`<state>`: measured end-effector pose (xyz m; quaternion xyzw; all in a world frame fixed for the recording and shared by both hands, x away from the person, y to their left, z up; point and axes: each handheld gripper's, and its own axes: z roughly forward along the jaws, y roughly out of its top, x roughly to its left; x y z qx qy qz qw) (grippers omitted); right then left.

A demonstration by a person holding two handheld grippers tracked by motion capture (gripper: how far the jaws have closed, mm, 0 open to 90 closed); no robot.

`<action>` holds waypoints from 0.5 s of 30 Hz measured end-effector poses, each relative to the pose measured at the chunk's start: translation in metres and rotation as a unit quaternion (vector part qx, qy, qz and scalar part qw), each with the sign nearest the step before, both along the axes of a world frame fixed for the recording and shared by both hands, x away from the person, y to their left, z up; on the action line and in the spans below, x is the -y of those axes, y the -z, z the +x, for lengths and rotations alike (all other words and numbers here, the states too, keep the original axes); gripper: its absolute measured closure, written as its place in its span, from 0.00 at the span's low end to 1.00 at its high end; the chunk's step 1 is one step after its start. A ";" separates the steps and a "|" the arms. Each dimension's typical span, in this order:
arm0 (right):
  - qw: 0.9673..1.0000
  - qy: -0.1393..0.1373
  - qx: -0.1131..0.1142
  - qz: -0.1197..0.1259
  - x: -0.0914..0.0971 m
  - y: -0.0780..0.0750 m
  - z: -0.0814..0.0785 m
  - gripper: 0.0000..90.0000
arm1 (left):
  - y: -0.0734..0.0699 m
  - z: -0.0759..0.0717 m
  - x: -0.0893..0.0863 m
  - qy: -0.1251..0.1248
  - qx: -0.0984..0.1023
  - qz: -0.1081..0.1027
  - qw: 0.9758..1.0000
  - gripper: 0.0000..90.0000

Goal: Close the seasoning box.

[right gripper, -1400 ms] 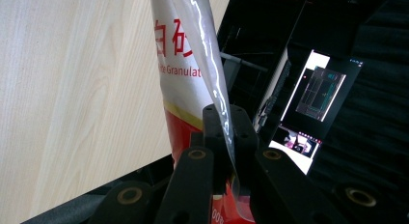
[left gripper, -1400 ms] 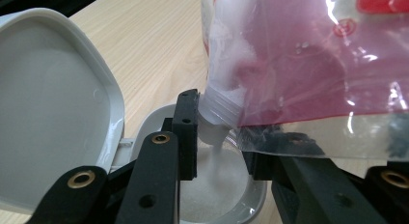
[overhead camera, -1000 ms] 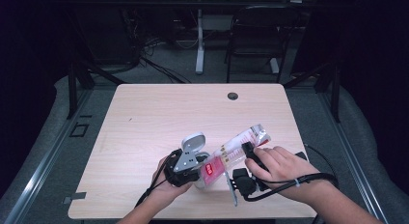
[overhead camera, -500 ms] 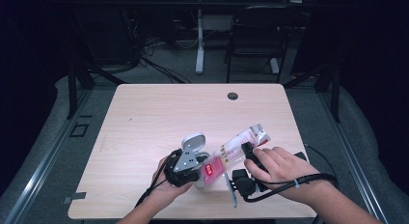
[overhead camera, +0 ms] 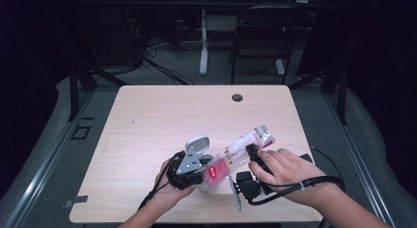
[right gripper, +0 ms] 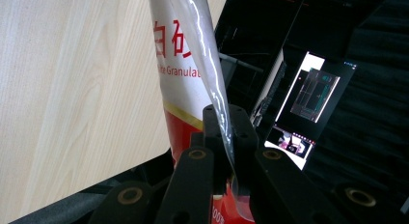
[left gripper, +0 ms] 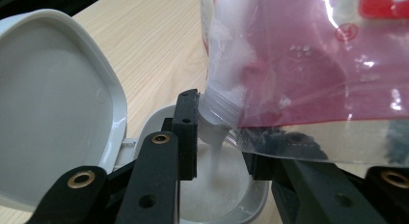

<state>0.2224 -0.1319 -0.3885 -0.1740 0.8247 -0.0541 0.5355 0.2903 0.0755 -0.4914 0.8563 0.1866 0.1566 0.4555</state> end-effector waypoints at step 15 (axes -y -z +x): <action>1.000 -0.002 0.002 0.005 -0.005 -0.001 0.003 0.99 | -0.002 0.000 -0.006 -0.006 -0.002 0.000 1.000 0.79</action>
